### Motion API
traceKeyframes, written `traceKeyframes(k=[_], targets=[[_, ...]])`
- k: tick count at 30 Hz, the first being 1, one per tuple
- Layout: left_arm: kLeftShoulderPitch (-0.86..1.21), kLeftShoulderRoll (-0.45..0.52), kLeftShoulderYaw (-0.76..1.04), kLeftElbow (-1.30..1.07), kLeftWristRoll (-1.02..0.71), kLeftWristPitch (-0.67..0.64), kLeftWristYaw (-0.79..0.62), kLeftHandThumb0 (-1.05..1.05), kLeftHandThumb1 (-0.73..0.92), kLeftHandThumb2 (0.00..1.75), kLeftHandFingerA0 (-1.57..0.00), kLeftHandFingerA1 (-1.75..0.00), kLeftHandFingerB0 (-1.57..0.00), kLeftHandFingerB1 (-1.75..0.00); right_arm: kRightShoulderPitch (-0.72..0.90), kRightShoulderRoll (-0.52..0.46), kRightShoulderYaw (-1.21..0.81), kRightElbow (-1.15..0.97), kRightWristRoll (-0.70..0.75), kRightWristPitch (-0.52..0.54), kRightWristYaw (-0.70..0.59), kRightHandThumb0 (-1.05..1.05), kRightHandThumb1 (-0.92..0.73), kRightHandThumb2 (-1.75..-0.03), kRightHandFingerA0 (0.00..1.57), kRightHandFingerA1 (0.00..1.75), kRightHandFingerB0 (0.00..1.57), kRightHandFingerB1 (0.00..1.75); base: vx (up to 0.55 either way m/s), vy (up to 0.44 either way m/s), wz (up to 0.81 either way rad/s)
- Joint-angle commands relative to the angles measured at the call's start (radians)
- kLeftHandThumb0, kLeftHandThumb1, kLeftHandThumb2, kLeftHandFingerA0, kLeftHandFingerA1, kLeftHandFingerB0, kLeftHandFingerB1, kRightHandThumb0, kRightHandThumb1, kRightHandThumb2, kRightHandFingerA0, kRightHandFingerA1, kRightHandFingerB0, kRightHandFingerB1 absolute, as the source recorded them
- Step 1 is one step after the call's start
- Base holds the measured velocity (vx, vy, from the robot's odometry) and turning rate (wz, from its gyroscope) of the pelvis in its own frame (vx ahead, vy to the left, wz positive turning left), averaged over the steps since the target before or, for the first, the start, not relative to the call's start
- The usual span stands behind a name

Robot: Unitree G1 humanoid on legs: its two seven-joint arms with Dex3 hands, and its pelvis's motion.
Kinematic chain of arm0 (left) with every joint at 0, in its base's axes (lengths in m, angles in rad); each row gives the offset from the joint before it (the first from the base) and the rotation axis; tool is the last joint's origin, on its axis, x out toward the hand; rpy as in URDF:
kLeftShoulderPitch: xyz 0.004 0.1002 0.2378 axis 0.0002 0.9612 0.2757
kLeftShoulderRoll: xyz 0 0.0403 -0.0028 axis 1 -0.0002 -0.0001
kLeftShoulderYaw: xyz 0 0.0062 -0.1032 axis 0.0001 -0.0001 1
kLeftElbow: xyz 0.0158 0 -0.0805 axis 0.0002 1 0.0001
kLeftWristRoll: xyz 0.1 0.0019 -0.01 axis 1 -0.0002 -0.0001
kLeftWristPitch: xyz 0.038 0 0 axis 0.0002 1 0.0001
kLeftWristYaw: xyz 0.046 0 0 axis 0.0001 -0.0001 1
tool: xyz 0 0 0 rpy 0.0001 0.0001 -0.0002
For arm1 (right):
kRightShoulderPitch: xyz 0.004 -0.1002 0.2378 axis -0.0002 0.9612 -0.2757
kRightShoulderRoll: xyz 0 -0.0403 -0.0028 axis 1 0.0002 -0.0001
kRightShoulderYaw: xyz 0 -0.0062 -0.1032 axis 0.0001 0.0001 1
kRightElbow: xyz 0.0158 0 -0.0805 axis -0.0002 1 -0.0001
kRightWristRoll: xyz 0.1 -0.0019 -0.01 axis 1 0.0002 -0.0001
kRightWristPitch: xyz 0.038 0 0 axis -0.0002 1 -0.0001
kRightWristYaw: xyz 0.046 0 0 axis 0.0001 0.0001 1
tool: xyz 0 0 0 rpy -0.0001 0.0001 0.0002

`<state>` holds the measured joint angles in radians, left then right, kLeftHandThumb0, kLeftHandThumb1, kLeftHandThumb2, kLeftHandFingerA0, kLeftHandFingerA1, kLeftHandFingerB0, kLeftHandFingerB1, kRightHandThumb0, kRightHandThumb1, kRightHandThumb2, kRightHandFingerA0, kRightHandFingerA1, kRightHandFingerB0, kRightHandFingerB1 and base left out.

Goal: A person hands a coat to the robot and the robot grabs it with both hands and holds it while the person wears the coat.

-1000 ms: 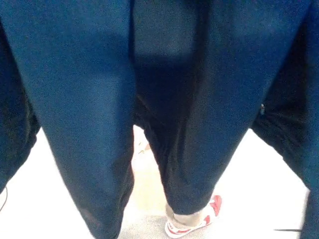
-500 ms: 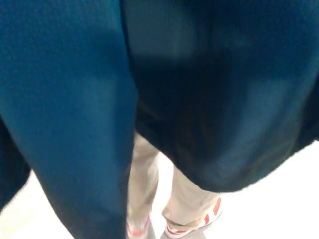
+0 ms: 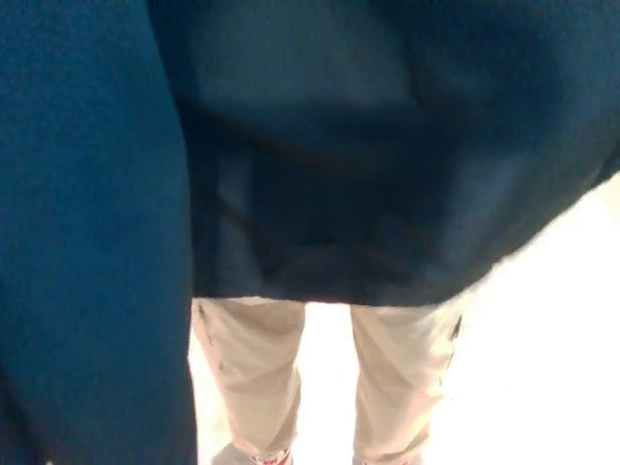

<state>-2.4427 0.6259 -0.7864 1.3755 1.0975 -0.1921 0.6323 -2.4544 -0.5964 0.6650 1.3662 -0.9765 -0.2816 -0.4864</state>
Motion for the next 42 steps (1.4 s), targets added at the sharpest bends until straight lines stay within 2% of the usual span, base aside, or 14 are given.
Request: traceKeyframes(k=[1,26,30,31,32,34,35,36,37,38,39,40,41,42], targets=[[-0.014,0.035,0.0,0.011,0.014,0.038,-0.015,-0.52,0.79,0.64,-1.02,-1.75,-0.72,-1.64,-0.011,-0.043,-0.007,0.009,-0.009,0.046,-0.013,-0.51,-0.84,-0.68,1.03,1.75,0.75,1.7,0.0,0.0,0.0],[0.008,0.048,0.015,0.008,-0.001,0.021,0.057,-0.51,0.76,0.64,-1.02,-1.75,-0.71,-1.74,-0.006,-0.037,-0.007,0.012,-0.026,0.065,-0.008,-0.54,-0.89,-0.69,1.02,1.75,0.75,1.7,0.0,0.0,0.0],[0.01,0.037,0.068,0.008,-0.05,0.021,-0.016,-0.53,0.82,0.66,-0.98,-1.75,-0.66,-1.74,0.001,-0.031,-0.065,0.012,0.026,0.07,0.031,-0.6,-0.89,-0.66,1.03,1.69,0.83,1.45,0.0,0.0,0.0],[0.019,0.035,0.088,0.006,-0.066,0.025,-0.006,-0.61,0.79,0.66,-0.56,-1.59,-0.4,-1.3,0.004,-0.027,-0.083,0.012,0.042,0.075,0.063,-0.74,-0.85,-0.71,0.47,1.49,0.45,0.93,0.0,0.0,0.0],[0.022,0.022,0.13,0.01,-0.103,0.072,-0.097,-1.01,0.86,1.13,0.0,-0.08,0.0,0.0,0.004,-0.019,-0.136,0.014,0.094,0.081,0.163,-1.05,-0.79,-1.14,0.0,0.02,0.0,0.02,0.0,0.0,0.0],[0.018,0.003,0.183,0.012,-0.138,0.112,-0.199,-0.86,0.9,0.88,0.0,0.0,0.0,0.0,0.002,-0.013,-0.176,0.013,0.113,0.087,0.209,-1.05,-0.76,-1.14,0.0,0.07,0.0,0.03,0.0,0.0,0.0],[0.019,-0.001,0.19,0.011,-0.138,0.122,-0.208,-0.86,0.92,0.85,0.0,0.0,0.0,0.0,0.001,-0.014,-0.177,0.011,0.105,0.092,0.203,-0.97,-0.91,-0.7,0.0,0.0,0.0,0.0,0.0,0.0,0.0],[0.019,-0.01,0.219,0.01,-0.16,0.141,-0.233,-0.88,0.92,0.83,0.0,0.0,0.0,0.0,0.003,-0.013,-0.194,0.009,0.114,0.093,0.2,-1.05,-0.77,-1.15,0.0,0.13,0.0,0.03,0.0,0.0,0.0],[0.02,-0.014,0.233,0.009,-0.168,0.147,-0.243,-0.88,0.92,0.83,0.0,0.0,0.0,0.0,0.004,-0.012,-0.204,0.008,0.118,0.093,0.201,-1.05,-0.77,-1.15,0.0,0.13,0.0,0.03,0.0,0.0,0.0],[0.026,-0.009,0.24,0.004,-0.161,0.138,-0.214,-0.89,0.92,0.72,0.0,0.0,0.0,0.0,0.007,-0.01,-0.226,0.007,0.131,0.09,0.199,-0.9,-0.9,-0.74,0.0,0.0,0.0,0.0,0.0,0.0,0.0],[0.03,-0.007,0.267,0.001,-0.181,0.118,-0.21,-0.88,0.9,0.67,0.0,0.0,0.0,0.0,0.009,-0.008,-0.245,0.005,0.146,0.088,0.199,-0.92,-0.87,-0.73,0.0,0.0,0.0,0.0,0.0,0.0,0.0],[0.035,-0.005,0.301,-0.003,-0.208,0.096,-0.208,-0.88,0.9,0.67,0.0,0.0,0.0,0.0,0.012,-0.004,-0.269,0.003,0.163,0.085,0.199,-0.92,-0.87,-0.73,0.0,0.0,0.0,0.0,0.0,0.0,0.0],[0.047,0.004,0.357,-0.014,-0.247,0.068,-0.177,-0.86,0.82,0.84,0.0,0.0,0.0,0.0,0.02,-0.006,-0.338,-0.006,0.218,0.07,0.173,-1.05,-0.74,-1.1,0.0,0.13,0.0,0.0,0.0,0.0,0.0],[0.055,0.012,0.383,-0.02,-0.265,0.057,-0.168,-1.04,0.8,1.12,0.0,-0.31,0.0,-0.12,0.023,-0.009,-0.376,-0.013,0.25,0.047,0.152,-0.97,-0.69,-1.06,0.0,0.21,0.0,0.05,0.0,0.0,0.0]])
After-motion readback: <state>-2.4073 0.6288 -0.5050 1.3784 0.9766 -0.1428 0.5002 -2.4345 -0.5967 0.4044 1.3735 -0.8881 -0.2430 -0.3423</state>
